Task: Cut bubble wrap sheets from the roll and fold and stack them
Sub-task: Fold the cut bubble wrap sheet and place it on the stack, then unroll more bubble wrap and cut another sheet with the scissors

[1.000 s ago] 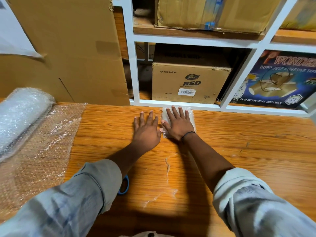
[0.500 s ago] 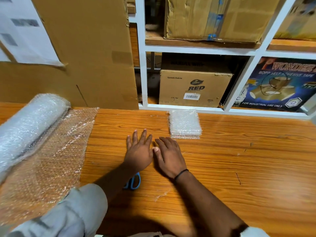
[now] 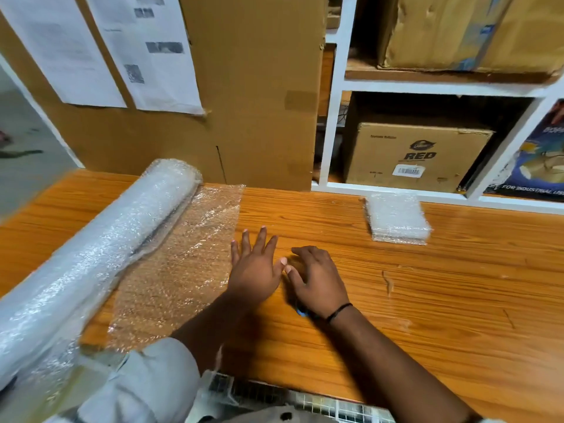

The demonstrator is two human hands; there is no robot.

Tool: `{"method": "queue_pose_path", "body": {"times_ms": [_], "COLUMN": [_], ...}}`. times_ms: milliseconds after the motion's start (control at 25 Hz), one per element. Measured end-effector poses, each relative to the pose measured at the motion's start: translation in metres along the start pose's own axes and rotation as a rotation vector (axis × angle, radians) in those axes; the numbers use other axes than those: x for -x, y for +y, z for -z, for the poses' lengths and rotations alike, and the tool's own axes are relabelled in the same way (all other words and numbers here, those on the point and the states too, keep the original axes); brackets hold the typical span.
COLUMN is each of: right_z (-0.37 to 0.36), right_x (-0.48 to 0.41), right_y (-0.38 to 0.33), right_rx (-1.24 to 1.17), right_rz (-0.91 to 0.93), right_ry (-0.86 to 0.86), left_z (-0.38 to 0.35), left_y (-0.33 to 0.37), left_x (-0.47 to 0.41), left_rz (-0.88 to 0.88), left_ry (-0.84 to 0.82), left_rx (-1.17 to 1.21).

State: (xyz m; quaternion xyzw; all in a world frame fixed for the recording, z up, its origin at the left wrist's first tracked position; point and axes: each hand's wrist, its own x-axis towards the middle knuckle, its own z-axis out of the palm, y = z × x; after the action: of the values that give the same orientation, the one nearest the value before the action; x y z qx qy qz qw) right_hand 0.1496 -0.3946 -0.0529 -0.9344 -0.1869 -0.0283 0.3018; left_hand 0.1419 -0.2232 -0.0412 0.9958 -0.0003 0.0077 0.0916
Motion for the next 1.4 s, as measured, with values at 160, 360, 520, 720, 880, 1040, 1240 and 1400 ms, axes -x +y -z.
{"method": "queue_pose_path", "body": {"times_ms": [160, 360, 520, 720, 880, 1040, 1240, 1400], "right_z": [-0.046, -0.105, -0.135, -0.133, -0.124, -0.110, -0.089, -0.092], "right_x": [-0.019, -0.027, -0.039, -0.049, -0.038, -0.017, 0.003, 0.013], "right_y": [-0.067, -0.138, -0.177, -0.191, -0.179, -0.155, -0.128, -0.122], "right_rx": [-0.077, -0.020, 0.057, 0.019, 0.092, 0.129, 0.226, 0.537], "right_rz": [-0.053, -0.287, -0.413, -0.420, -0.422, -0.507, -0.524, -0.398], "right_ry": [-0.071, -0.106, -0.103, -0.068, -0.030, 0.011, 0.041, 0.056], "left_z": [0.012, 0.020, 0.025, 0.030, 0.030, 0.021, 0.011, 0.008], "left_y": [-0.090, -0.199, -0.256, -0.277, -0.276, -0.259, -0.223, -0.207], "left_x": [0.033, 0.067, 0.080, 0.083, 0.079, 0.072, 0.055, 0.041], "left_rz": [0.073, 0.117, 0.075, -0.003, -0.023, -0.056, -0.113, -0.104], "left_ry": [-0.004, -0.001, -0.022, -0.007, -0.049, -0.113, -0.179, -0.147], "left_rx": [0.034, -0.018, -0.036, -0.043, -0.103, -0.072, -0.037, -0.023]}}
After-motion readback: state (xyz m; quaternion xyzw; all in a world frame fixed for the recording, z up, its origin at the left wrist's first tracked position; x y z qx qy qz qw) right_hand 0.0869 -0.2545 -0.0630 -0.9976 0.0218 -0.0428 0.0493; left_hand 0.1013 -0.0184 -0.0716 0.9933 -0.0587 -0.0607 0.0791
